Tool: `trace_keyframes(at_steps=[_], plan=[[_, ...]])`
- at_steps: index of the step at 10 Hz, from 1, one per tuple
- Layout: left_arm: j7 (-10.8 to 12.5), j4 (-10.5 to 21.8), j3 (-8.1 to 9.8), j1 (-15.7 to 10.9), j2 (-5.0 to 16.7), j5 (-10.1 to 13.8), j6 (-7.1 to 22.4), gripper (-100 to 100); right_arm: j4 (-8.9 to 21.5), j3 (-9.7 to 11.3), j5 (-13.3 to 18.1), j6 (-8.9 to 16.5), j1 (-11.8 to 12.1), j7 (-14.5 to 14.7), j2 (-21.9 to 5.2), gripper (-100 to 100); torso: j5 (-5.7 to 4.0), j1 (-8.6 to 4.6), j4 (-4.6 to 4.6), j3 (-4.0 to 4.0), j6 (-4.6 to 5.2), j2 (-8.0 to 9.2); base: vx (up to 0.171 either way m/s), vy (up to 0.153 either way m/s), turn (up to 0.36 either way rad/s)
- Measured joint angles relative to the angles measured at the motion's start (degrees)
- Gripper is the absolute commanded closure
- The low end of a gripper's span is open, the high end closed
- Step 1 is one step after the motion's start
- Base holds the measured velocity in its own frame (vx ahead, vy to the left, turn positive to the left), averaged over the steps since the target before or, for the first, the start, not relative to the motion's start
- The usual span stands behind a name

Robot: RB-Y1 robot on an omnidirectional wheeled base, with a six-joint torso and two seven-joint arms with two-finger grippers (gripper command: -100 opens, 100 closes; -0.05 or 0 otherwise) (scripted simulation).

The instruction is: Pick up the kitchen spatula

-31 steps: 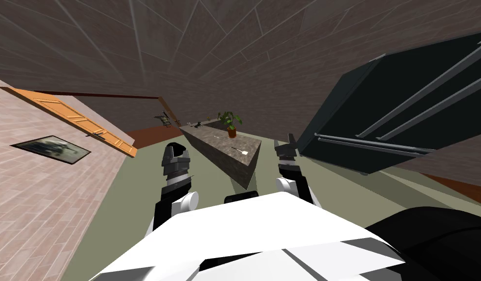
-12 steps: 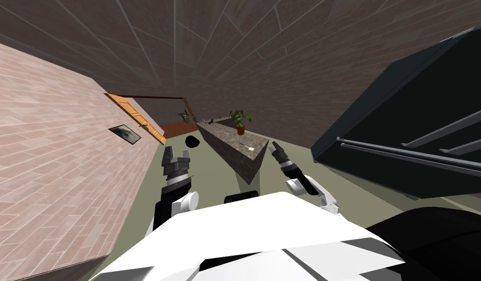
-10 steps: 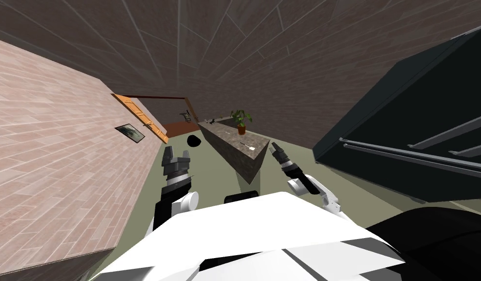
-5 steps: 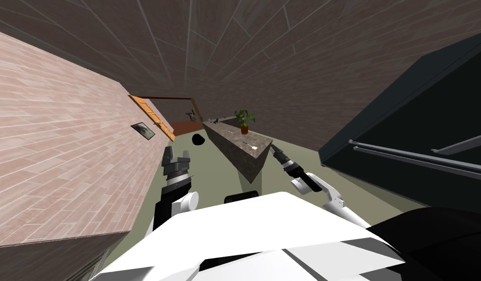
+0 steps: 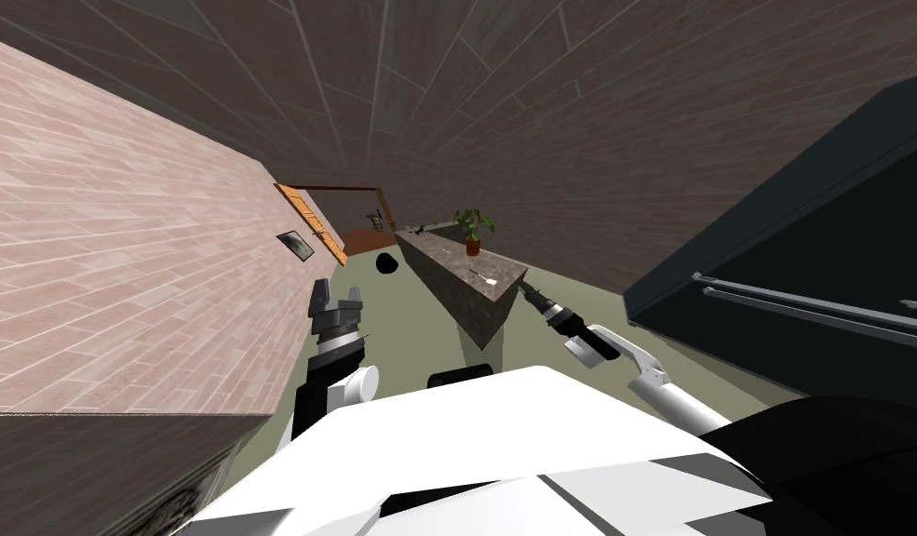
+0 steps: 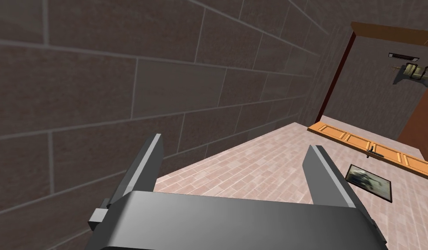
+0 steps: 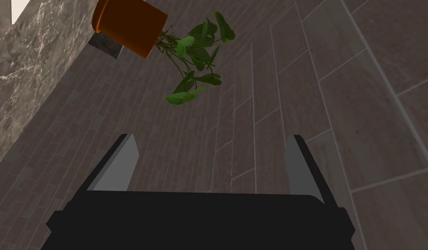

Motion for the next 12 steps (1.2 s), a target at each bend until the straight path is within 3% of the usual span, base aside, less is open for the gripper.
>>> trace_keyframes(at_steps=[7,12], plan=[[0.00,0.00,0.01,0.01,0.00,0.00,0.00,0,5.83,2.32,1.61,-0.72,0.13,1.04,-11.12,-100,0.01,0.01,-0.03,-0.09,0.04,-0.15,0.018,0.032,0.115],[0.00,0.00,0.01,0.02,0.00,0.00,0.00,0,11.49,5.40,3.80,-1.48,-0.18,1.21,-18.81,-100,0.00,0.03,-0.08,-0.21,0.01,-0.38,0.062,0.031,0.105]])
